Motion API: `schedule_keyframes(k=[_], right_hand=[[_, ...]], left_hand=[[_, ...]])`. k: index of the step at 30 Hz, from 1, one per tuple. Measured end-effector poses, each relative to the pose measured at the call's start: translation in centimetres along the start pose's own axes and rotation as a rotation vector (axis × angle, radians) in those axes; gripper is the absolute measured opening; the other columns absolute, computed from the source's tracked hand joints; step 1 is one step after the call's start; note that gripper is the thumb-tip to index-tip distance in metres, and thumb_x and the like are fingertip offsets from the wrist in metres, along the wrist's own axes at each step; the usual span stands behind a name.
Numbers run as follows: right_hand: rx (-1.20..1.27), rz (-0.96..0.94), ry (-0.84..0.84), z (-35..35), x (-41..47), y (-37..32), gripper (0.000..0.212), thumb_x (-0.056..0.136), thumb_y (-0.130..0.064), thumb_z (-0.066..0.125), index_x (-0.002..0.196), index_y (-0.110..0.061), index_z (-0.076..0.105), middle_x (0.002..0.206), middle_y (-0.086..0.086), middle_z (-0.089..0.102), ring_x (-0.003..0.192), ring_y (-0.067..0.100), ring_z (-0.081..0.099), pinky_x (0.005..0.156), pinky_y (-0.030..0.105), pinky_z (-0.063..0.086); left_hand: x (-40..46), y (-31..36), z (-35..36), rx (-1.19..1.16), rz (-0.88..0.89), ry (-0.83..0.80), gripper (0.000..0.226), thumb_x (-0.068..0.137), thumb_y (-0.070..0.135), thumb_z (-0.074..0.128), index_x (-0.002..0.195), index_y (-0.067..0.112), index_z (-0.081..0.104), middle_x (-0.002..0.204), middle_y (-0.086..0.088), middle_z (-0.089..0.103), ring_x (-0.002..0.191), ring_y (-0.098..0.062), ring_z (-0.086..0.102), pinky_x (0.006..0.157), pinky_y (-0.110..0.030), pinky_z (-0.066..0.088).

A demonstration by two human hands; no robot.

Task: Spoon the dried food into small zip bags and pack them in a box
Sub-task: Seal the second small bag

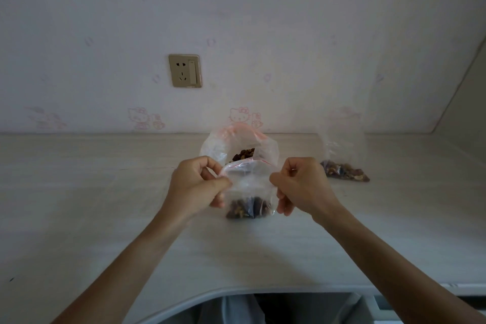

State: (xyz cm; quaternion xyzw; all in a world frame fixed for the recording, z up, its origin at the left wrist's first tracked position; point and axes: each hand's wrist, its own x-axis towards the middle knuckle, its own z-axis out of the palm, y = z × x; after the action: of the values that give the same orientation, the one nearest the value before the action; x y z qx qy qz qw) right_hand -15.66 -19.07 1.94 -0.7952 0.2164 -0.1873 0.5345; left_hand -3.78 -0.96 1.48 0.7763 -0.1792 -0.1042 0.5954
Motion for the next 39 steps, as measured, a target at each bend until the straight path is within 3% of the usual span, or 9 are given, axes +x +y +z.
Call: schedule_keyframes(k=[3,7,10,15,21,27,34,37,39], right_hand=[[-0.222,-0.103,0.038,0.3,-0.2,-0.3,0.027,0.083,0.000,0.065,0.062,-0.007,0.048,0.048,0.013,0.059,0.037,0.024,0.066,0.035,0.026,0.043],[-0.326,-0.004,-0.061,0.3,0.3,-0.7,0.011,0.089,-0.007,0.061,0.095,-0.009,0.052,0.067,0.015,0.068,0.042,0.023,0.068,0.039,0.032,0.052],[-0.071,0.226,-0.216,-1.0,0.5,-0.5,0.024,0.099,-0.022,0.064,0.116,-0.008,0.056,0.082,0.017,0.072,0.057,0.027,0.074,0.046,0.032,0.056],[0.485,0.363,-0.390,-2.5,0.9,1.1,0.035,0.108,-0.031,0.046,0.116,-0.002,0.064,0.102,0.022,0.076,0.080,0.031,0.076,0.050,0.033,0.057],[0.773,0.372,-0.418,-1.8,1.3,2.7,0.033,0.101,-0.031,0.055,0.120,-0.008,0.069,0.105,0.015,0.077,0.082,0.023,0.077,0.049,0.028,0.055],[0.820,0.296,-0.387,-1.0,1.4,2.7,0.021,0.087,-0.026,0.076,0.101,-0.013,0.082,0.097,0.009,0.073,0.084,0.019,0.072,0.057,0.024,0.057],[0.335,0.037,-0.116,-0.7,1.0,0.9,0.006,0.090,-0.009,0.077,0.091,-0.006,0.073,0.068,0.016,0.070,0.057,0.030,0.072,0.045,0.030,0.053],[-0.078,-0.152,0.052,-0.1,0.8,0.0,0.016,0.094,0.000,0.064,0.089,-0.015,0.059,0.056,0.010,0.068,0.045,0.025,0.069,0.038,0.030,0.050],[-0.326,-0.259,0.141,0.3,0.7,-0.4,0.019,0.093,0.000,0.057,0.091,-0.018,0.053,0.057,0.007,0.066,0.045,0.021,0.067,0.038,0.038,0.053]], left_hand=[[0.6,0.2,-0.3,0.331,0.218,0.072,0.024,0.072,0.000,0.073,0.066,0.022,0.065,0.048,0.006,0.060,0.043,-0.013,0.063,0.054,-0.034,0.060],[0.7,0.8,-0.2,0.680,0.290,0.042,0.010,0.075,0.021,0.069,0.071,0.028,0.064,0.062,0.010,0.065,0.059,-0.010,0.064,0.053,-0.024,0.047],[0.8,1.1,-0.8,0.286,-0.007,-0.169,0.009,0.085,0.031,0.078,0.083,0.022,0.077,0.079,0.001,0.071,0.062,-0.011,0.072,0.060,-0.036,0.063],[0.9,1.2,-2.4,-0.363,-0.369,-0.497,0.039,0.084,0.041,0.080,0.110,0.011,0.078,0.086,-0.004,0.069,0.073,-0.015,0.070,0.069,-0.041,0.063],[1.5,-0.2,-2.3,-0.679,-0.494,-0.594,0.035,0.085,0.035,0.081,0.113,0.017,0.070,0.091,0.000,0.067,0.081,-0.015,0.074,0.067,-0.038,0.065],[1.6,-1.6,-1.5,-0.775,-0.397,-0.632,0.050,0.055,0.031,0.105,0.096,0.015,0.082,0.091,-0.002,0.073,0.079,-0.013,0.074,0.065,-0.033,0.065],[1.0,0.4,-1.4,-0.456,-0.205,-0.537,0.036,0.061,0.031,0.098,0.092,0.019,0.084,0.081,0.003,0.068,0.068,-0.006,0.067,0.064,-0.029,0.062],[0.9,2.2,-0.8,-0.236,-0.107,-0.284,0.010,0.076,0.009,0.087,0.080,0.015,0.079,0.076,-0.006,0.066,0.057,-0.009,0.064,0.058,-0.036,0.064],[1.0,2.7,-0.6,-0.010,0.078,-0.045,0.018,0.082,-0.003,0.074,0.074,0.013,0.071,0.065,-0.003,0.065,0.051,-0.013,0.063,0.060,-0.045,0.065]])
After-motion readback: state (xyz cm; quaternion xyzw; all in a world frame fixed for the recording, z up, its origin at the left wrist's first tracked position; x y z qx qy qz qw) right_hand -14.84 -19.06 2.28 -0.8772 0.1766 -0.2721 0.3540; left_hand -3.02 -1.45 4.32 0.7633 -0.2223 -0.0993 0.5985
